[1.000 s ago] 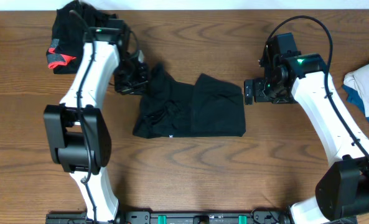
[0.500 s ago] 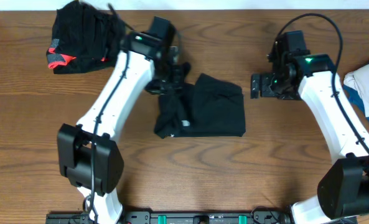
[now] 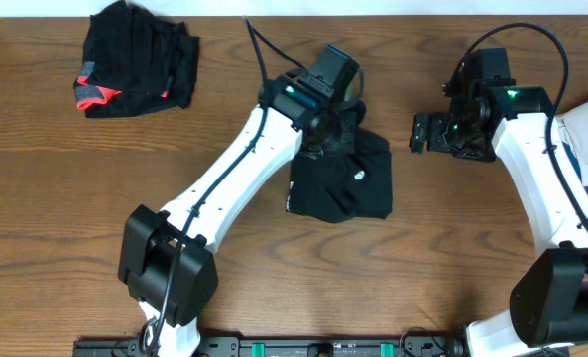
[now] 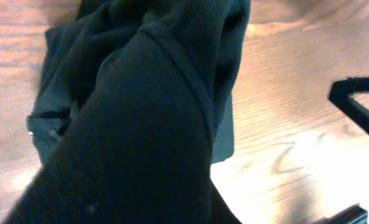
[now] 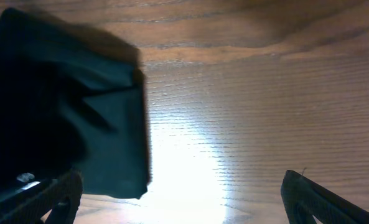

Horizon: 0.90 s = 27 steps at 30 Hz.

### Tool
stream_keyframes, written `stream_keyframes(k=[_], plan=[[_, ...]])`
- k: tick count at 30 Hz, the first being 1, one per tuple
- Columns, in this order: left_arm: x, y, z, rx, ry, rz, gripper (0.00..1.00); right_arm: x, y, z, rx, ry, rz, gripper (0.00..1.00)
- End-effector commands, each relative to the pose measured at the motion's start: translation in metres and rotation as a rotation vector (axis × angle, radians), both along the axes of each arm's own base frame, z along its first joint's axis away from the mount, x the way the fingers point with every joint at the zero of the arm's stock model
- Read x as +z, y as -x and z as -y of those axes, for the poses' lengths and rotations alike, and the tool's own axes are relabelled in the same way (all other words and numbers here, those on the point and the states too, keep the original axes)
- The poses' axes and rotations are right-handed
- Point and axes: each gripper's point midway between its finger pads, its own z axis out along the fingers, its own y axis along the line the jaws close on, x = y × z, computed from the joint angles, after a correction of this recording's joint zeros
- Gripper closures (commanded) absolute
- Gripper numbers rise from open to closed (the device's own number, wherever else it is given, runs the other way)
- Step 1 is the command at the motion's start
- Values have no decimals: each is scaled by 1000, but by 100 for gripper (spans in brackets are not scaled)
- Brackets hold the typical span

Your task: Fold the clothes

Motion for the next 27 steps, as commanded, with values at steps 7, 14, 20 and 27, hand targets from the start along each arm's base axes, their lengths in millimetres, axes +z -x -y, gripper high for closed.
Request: stream_keyframes(k=[7,14,20,27], plan=[[5,1,7,5,9,9,16,-3,1,-7,-5,-47,-13,1],[14,-16,-21,61,-32,58,5,0,1,-18,28,-105,-10,1],[27,-33,-108,250,-146,54,5,14,1,-58,164,-320,26,1],[12,-37,-190,428,-226,-59,5,24,-5,-92,257,-398,78,2]])
